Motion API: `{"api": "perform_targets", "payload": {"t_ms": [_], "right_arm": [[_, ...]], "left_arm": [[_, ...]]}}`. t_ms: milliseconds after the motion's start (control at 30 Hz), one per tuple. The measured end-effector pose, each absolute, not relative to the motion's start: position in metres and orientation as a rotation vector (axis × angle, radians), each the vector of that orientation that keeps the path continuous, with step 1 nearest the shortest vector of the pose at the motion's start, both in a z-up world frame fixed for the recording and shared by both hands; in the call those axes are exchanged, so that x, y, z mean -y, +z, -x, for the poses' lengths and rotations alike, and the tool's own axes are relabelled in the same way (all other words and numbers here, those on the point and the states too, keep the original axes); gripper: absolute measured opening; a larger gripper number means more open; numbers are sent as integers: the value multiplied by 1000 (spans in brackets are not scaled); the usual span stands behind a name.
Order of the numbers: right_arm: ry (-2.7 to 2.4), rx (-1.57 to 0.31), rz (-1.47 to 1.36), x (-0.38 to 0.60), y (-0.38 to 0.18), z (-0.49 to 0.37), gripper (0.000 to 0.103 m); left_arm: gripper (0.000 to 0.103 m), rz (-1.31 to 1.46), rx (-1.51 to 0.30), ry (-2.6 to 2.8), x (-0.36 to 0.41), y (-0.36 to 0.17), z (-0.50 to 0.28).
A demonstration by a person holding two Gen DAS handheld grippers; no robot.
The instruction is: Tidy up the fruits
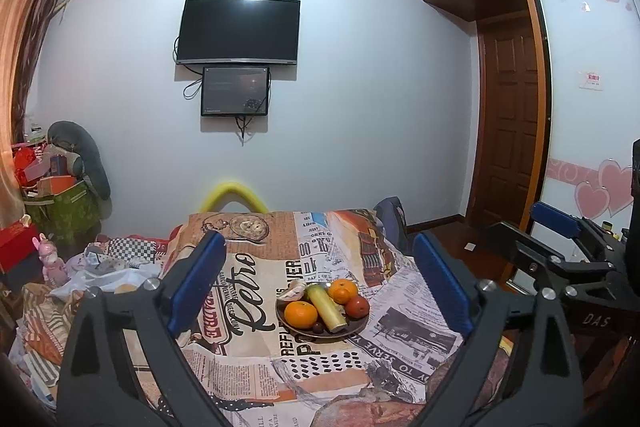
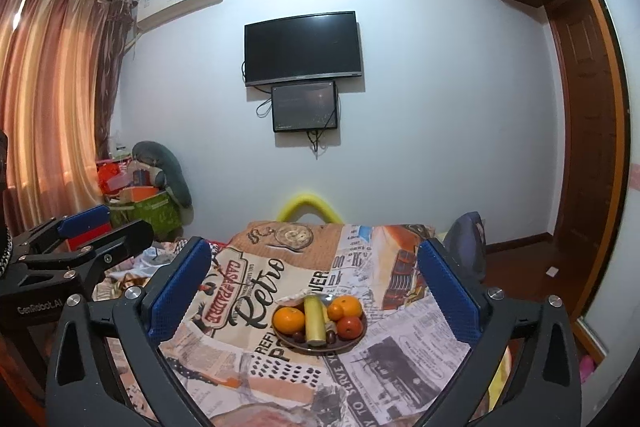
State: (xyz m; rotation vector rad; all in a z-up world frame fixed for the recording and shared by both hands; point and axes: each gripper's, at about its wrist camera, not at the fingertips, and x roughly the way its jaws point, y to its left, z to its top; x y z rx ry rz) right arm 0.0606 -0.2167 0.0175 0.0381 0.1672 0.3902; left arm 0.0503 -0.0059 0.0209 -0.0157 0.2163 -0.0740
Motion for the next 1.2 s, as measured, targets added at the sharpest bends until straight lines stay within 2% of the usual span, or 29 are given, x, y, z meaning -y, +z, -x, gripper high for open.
{"api": "perform_targets", "payload": {"t_ms": [700,1200], "right_arm": [[391,-161,-49,221,18,-56,103],[392,-157,-53,222,20,-53,103]], "left_arm": [[103,6,-204,-67,9,23,-46],[103,21,-207,-59,9,22,-47]]}}
